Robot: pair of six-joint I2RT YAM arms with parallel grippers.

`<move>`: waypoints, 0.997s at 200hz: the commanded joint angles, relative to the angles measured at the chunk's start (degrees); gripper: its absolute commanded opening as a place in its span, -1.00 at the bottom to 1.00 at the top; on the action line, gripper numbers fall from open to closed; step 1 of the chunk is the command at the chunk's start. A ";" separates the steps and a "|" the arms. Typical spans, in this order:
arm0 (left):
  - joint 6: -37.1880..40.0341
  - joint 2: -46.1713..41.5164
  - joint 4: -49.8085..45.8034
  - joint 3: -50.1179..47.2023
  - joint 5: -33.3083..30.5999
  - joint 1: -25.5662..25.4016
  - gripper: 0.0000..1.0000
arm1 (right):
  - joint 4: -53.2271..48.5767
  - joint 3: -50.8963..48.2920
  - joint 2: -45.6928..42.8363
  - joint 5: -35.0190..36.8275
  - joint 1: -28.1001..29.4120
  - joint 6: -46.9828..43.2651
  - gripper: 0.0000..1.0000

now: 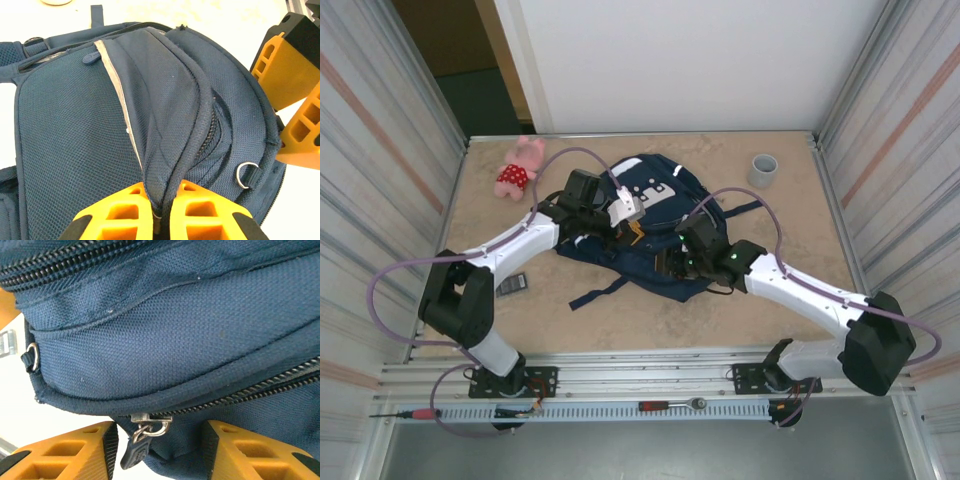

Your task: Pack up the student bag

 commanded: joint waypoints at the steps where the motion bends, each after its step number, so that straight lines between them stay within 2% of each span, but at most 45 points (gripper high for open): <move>1: -2.67 -0.66 1.25 3.26 4.09 0.78 -1.00 | -3.35 2.51 0.51 7.04 0.73 2.02 -0.15; 15: -2.38 -0.67 0.88 3.19 3.91 0.87 -1.00 | -4.62 2.87 -0.27 8.95 0.71 2.68 -0.35; 31: -1.79 -0.50 0.18 3.34 3.65 0.87 -1.00 | -5.58 2.92 -1.12 9.79 0.51 2.62 -0.48; 57: -1.52 -0.45 -0.15 3.13 3.66 0.87 -1.00 | -5.76 3.14 -1.27 8.21 -0.36 1.22 -0.78; 75: -0.14 -0.42 -1.13 3.05 2.60 0.87 -1.00 | -6.95 3.97 -1.10 6.56 -1.31 -0.03 -0.88; 85: 1.37 -0.32 -2.13 3.04 1.51 0.87 -1.00 | -7.78 4.52 -0.87 3.48 -2.80 -1.16 -0.92; 104: 4.88 0.13 -4.25 3.00 -0.66 1.05 -1.00 | -9.95 5.87 -0.19 -7.80 -7.61 -3.24 -1.00; 126: 8.83 0.83 -6.54 3.39 -2.27 1.55 -1.00 | -12.96 6.86 -0.24 -17.48 -11.46 -6.10 -1.00; 147: 12.39 1.57 -8.97 4.12 -3.44 2.09 -1.00 | -16.16 7.55 -0.24 -23.22 -14.85 -8.77 -1.00; 165: 13.23 2.30 -9.60 4.80 -4.16 2.82 -1.00 | -19.23 8.61 0.75 -24.55 -15.46 -10.93 -1.00; 172: 12.23 2.45 -9.61 5.47 -4.10 2.96 -0.86 | -19.16 8.62 1.18 -25.10 -15.21 -10.92 -1.00; 182: 9.29 2.50 -9.46 6.18 -3.42 3.07 -0.48 | -17.37 7.92 1.45 -26.50 -14.45 -10.12 -1.00; 192: 3.99 1.86 -8.99 6.26 -3.78 3.18 -0.19 | -13.76 6.77 1.54 -27.75 -13.35 -8.36 -1.00; 199: -0.66 0.79 -8.19 5.45 -3.99 3.51 -0.06 | -11.44 6.03 1.55 -27.71 -12.41 -6.97 -1.00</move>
